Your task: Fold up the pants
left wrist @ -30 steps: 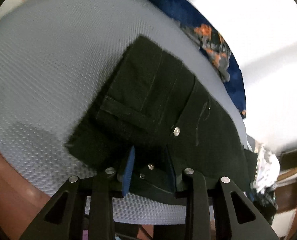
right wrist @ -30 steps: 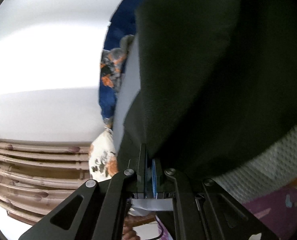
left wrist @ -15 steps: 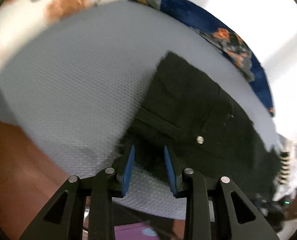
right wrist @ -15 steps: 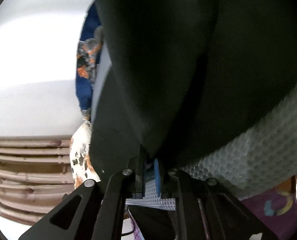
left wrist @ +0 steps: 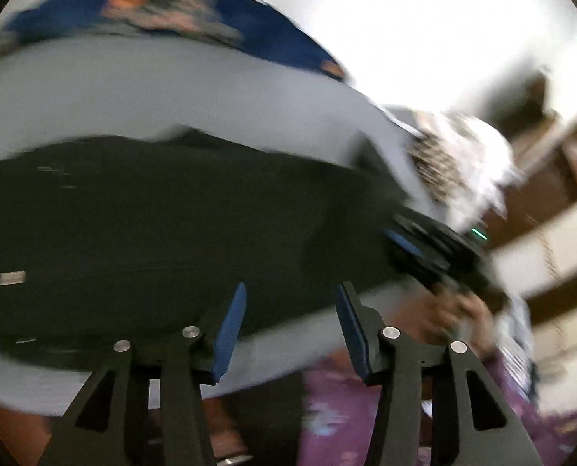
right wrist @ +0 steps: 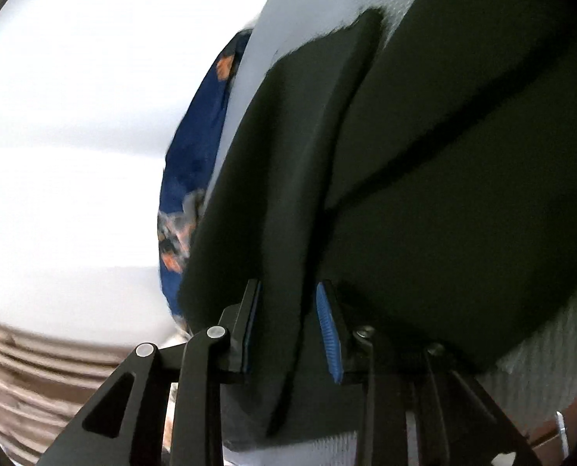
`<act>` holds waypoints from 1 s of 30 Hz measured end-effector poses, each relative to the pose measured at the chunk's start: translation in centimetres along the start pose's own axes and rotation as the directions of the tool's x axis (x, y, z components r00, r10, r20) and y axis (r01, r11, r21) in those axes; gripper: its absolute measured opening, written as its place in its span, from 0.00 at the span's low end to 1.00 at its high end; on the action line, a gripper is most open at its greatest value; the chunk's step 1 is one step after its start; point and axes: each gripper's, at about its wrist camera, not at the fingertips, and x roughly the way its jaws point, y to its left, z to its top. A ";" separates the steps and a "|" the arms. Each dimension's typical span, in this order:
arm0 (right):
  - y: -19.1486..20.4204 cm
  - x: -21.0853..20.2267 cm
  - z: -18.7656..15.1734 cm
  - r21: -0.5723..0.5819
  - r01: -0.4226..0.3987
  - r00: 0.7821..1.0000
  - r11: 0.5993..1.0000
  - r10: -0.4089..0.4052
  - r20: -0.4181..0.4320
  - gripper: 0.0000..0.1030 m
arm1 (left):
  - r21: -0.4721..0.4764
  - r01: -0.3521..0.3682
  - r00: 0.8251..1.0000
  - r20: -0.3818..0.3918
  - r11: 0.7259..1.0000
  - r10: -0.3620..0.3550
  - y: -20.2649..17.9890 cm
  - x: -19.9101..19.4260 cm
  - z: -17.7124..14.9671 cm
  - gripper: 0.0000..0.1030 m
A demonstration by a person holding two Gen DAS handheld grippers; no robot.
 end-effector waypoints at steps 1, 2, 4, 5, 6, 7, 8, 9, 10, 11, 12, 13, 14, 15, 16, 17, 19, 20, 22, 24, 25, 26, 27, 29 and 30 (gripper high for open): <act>-0.1 0.1 0.5 0.004 0.022 1.000 1.000 -0.022 0.004 0.28 | -0.002 0.067 0.997 -0.036 0.998 -0.067 -1.0 1.4 0.1 0.48; -0.3 0.2 1.1 0.009 0.037 0.999 0.999 -0.037 0.007 0.28 | -0.012 0.113 0.991 -0.065 0.994 -0.113 -1.6 2.4 0.2 0.48; -0.6 0.6 2.0 0.023 0.041 0.999 0.999 -0.041 0.002 0.27 | -0.059 0.167 0.978 -0.117 0.984 -0.173 -2.4 4.5 0.4 0.48; -0.6 0.9 2.3 0.025 0.039 0.999 0.999 -0.039 -0.002 0.27 | -0.078 0.190 0.970 -0.140 0.979 -0.199 -2.6 5.3 0.1 0.48; -0.3 1.3 2.4 0.018 0.037 0.999 0.999 -0.037 -0.007 0.27 | -0.088 0.197 0.966 -0.154 0.976 -0.209 -2.8 5.9 0.0 0.48; 0.0 1.6 2.6 0.013 0.036 0.999 0.999 -0.036 -0.010 0.28 | -0.100 0.196 0.964 -0.165 0.976 -0.210 -2.9 6.3 -0.5 0.48; 0.0 1.8 3.0 0.012 0.030 0.999 0.999 -0.030 -0.013 0.28 | -0.107 0.187 0.964 -0.171 0.976 -0.204 -3.1 6.9 -0.5 0.48; 0.2 2.1 2.8 0.013 0.019 1.000 1.000 -0.019 -0.015 0.28 | -0.107 0.184 0.964 -0.174 0.977 -0.201 -3.3 7.2 -0.9 0.48; 0.3 2.3 2.9 0.011 0.010 1.000 1.000 -0.009 -0.019 0.28 | -0.109 0.179 0.965 -0.175 0.978 -0.196 -3.4 7.2 -1.2 0.48; 0.5 2.5 3.0 0.001 -0.003 1.000 1.000 0.003 -0.022 0.23 | -0.113 0.168 0.967 -0.176 0.979 -0.186 -3.5 7.4 -1.4 0.48; 0.7 2.2 3.0 -0.022 -0.005 1.000 1.000 0.004 -0.014 0.15 | -0.115 0.160 0.967 -0.181 0.980 -0.179 -3.6 7.6 -1.6 0.48; 1.0 1.7 3.0 -0.050 -0.005 1.000 0.999 0.005 0.007 0.08 | -0.111 0.152 0.968 -0.183 0.982 -0.171 -3.7 7.5 -1.7 0.48; 1.6 1.0 2.9 -0.092 -0.020 1.000 0.996 0.022 0.018 0.08 | -0.106 0.144 0.970 -0.180 0.984 -0.162 -3.9 7.4 -2.0 0.48; 2.2 0.5 2.7 -0.130 -0.032 0.999 0.991 0.034 0.015 0.08 | -0.093 0.137 0.973 -0.174 0.986 -0.152 -4.3 7.2 -2.3 0.48; 2.7 0.3 2.4 -0.175 -0.032 0.999 0.984 0.033 0.005 0.09 | -0.085 0.135 0.975 -0.168 0.987 -0.147 -4.3 7.3 -1.8 0.48; 3.1 0.2 2.0 -0.231 -0.023 0.999 0.973 0.014 -0.037 0.10 | -0.066 0.130 0.979 -0.149 0.989 -0.139 -4.7 7.0 -1.6 0.48; 2.2 0.1 1.8 -0.226 0.007 0.994 0.974 -0.030 -0.100 0.32 | -0.034 0.104 0.988 -0.114 0.994 -0.107 -5.0 6.6 -1.3 0.48; 1.1 -0.5 1.9 -0.191 0.018 0.993 0.981 -0.039 -0.107 0.45 | -0.030 0.095 0.988 -0.115 0.995 -0.098 -4.9 6.7 -1.1 0.48; -1.4 -3.0 2.3 -0.117 -0.028 0.998 0.993 0.020 -0.067 0.34 | -0.034 0.092 0.986 -0.138 0.995 -0.096 -4.9 7.4 -0.6 0.48; -2.9 -4.9 2.8 -0.108 -0.017 0.998 0.994 0.011 -0.058 0.31 | -0.038 0.088 0.986 -0.137 0.995 -0.093 -4.6 7.6 -0.3 0.48; -3.2 -5.6 2.9 -0.126 -0.009 0.998 0.992 0.002 -0.058 0.32 | -0.037 0.084 0.987 -0.134 0.996 -0.089 -4.7 7.7 -0.2 0.48; -3.2 -6.0 2.9 -0.151 -0.010 0.998 0.988 0.000 -0.067 0.34 | -0.034 0.078 0.987 -0.135 0.996 -0.082 -4.5 7.8 -0.1 0.48; -3.0 -6.0 2.9 -0.196 -0.011 0.995 0.981 -0.008 -0.095 0.34 | -0.034 0.077 0.987 -0.139 0.996 -0.081 -4.2 7.8 -0.1 0.48; -2.4 -5.4 3.1 -0.288 0.005 0.989 0.958 -0.048 -0.142 0.32 | -0.042 0.072 0.986 -0.145 0.997 -0.078 -4.0 8.3 0.1 0.48; -2.3 -5.2 3.5 -0.313 0.017 0.989 0.950 -0.063 -0.135 0.31 | -0.046 0.069 0.986 -0.148 0.997 -0.075 -4.0 8.6 0.2 0.48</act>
